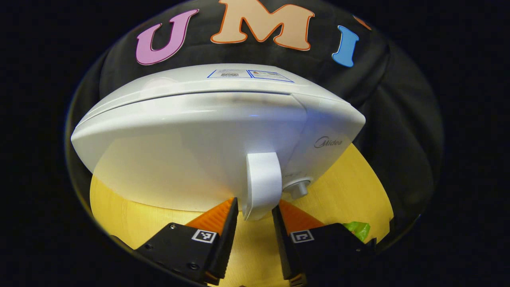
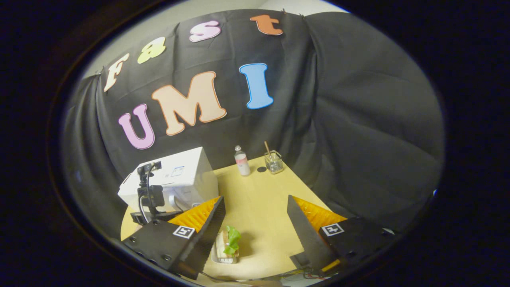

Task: Open the microwave oven with the left hand, put the food in, and close the microwave oven.

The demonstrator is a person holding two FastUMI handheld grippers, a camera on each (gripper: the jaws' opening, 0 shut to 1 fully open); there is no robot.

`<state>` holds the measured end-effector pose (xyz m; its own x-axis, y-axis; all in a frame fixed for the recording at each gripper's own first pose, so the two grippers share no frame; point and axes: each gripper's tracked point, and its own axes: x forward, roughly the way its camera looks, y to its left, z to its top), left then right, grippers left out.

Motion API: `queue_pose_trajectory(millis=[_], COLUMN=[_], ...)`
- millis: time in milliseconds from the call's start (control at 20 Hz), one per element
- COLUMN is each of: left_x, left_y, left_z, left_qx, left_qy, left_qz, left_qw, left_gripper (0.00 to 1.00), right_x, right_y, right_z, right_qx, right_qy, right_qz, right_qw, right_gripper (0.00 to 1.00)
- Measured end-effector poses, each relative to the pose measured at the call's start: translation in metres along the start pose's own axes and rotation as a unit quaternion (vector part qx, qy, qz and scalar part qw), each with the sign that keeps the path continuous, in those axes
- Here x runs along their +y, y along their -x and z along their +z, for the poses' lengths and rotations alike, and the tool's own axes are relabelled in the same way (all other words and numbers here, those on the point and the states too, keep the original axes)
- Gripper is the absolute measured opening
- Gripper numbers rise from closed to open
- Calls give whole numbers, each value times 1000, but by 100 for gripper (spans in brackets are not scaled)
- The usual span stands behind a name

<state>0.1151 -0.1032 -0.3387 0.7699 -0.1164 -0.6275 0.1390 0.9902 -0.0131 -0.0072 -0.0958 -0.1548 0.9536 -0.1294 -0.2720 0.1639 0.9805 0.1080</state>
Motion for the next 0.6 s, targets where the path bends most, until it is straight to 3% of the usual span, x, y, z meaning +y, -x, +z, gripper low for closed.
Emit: queue_pose_trajectory(millis=[100,150,600], left_x=[3,4,5], left_y=[-2,-2,-1], left_z=[1,0,0], left_qx=[3,7,-10], left_qy=[-10,-19,-6], left_qz=[16,22,30], left_qw=[1000,1000,999], left_gripper=[34,29,18], right_x=[1,1,5], right_y=[-1,-2,3], right_z=[-2,-3,-17], right_qx=[3,4,24], right_qy=[1,2,11], right_qz=[2,3,15], right_qw=[1000,1000,1000], right_gripper=[93,93,93])
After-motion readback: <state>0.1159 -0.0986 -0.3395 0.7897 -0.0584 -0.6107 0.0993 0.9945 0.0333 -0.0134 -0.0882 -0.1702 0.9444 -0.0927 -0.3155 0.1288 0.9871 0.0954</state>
